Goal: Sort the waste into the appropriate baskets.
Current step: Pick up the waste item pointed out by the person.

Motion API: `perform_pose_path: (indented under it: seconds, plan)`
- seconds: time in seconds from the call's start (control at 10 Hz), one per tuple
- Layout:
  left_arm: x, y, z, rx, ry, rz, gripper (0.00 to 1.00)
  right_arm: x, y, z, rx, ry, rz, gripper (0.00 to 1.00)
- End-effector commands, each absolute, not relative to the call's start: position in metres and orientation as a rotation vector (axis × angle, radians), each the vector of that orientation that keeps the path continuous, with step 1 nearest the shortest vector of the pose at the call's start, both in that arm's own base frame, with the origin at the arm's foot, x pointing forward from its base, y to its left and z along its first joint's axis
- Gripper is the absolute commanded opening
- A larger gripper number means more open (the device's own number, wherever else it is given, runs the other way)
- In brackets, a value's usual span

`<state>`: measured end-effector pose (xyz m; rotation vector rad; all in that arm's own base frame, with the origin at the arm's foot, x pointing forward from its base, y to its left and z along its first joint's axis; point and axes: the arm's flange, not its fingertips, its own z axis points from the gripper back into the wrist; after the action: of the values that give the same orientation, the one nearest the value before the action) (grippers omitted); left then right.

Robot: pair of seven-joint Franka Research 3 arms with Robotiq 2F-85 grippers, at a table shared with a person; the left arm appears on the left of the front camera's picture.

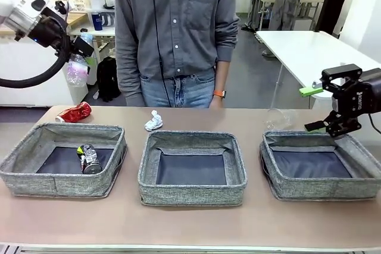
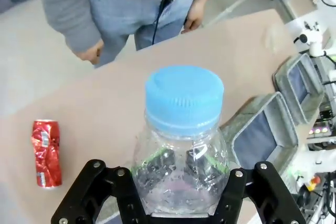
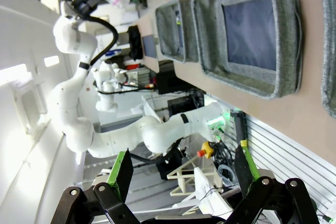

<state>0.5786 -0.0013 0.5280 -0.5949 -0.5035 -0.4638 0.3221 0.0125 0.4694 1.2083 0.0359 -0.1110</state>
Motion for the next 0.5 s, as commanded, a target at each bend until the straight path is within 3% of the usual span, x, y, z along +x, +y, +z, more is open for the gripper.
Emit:
perform_pose_path:
  seconds: [0.0, 0.2, 0.4]
  plan:
    - [0.577, -0.003, 0.526, -0.587, -0.478, -0.463, 0.15, 0.322, 0.013, 0.475, 1.220, 0.046, -0.125, 1.00]
    - [0.547, -0.065, 0.576, -0.456, -0.204, -0.447, 0.15, 0.322, 0.013, 0.475, 1.220, 0.046, -0.125, 1.00]
    - [0.538, -0.136, 0.608, -0.308, -0.127, -0.303, 0.15, 0.322, 0.013, 0.475, 1.220, 0.046, -0.125, 1.00]
